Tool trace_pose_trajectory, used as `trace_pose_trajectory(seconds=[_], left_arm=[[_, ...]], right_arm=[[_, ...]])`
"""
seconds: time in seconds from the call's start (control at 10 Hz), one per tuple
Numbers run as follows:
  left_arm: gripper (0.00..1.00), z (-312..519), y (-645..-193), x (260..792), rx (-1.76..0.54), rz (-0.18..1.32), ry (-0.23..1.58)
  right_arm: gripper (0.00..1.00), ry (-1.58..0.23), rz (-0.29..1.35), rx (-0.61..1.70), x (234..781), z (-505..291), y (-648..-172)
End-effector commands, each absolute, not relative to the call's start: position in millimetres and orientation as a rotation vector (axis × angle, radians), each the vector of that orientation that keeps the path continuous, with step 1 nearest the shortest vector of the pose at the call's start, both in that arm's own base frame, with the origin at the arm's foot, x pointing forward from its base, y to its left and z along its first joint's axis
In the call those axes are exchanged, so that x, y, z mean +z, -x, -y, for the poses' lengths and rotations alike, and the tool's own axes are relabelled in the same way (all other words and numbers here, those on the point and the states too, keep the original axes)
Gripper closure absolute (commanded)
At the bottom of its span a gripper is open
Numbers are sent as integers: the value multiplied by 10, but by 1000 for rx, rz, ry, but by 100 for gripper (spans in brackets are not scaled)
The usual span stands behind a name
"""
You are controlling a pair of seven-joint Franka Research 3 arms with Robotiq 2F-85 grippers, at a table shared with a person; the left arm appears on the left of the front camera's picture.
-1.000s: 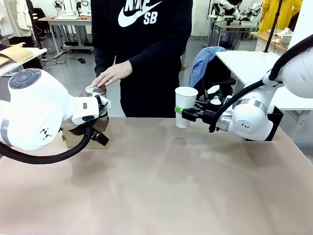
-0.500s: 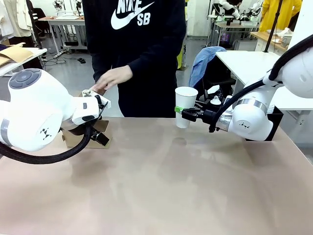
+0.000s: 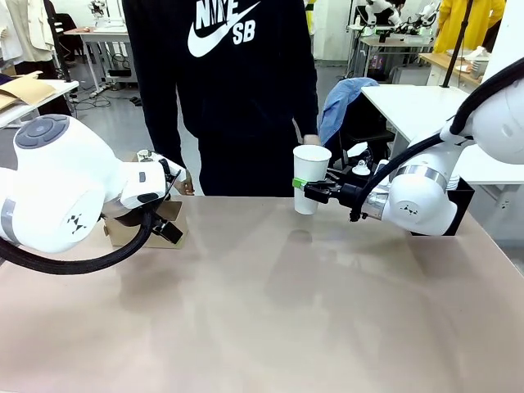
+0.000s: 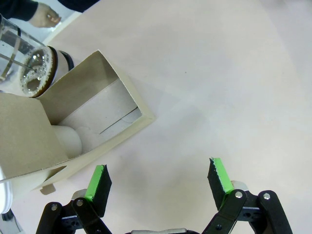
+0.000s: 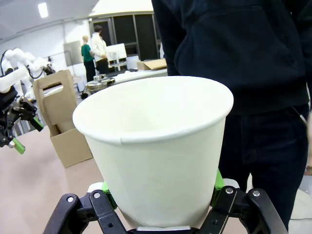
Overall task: Pour a drink into a cup and package it in a carrier.
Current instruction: When a person places the Paper Cup Lid on the 600 ml Paper Cup , lift the 600 ml Paper Cup.
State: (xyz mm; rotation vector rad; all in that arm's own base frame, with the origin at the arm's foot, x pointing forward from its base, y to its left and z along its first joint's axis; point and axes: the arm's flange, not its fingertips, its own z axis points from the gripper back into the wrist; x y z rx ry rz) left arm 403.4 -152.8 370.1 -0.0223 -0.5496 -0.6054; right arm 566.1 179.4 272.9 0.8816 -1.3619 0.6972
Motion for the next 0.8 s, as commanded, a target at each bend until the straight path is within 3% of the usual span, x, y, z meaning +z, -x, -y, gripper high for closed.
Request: trace_pose_trajectory(seconds=[0.0, 0.7], left_arm=[[0, 1523, -4035, 3704, -604, 550, 25], [0, 1523, -4035, 3704, -604, 550, 25]], right_arm=[[20, -879, 1355, 694, 2752, -1819, -5657], [20, -879, 1355, 694, 2752, -1819, -5657]])
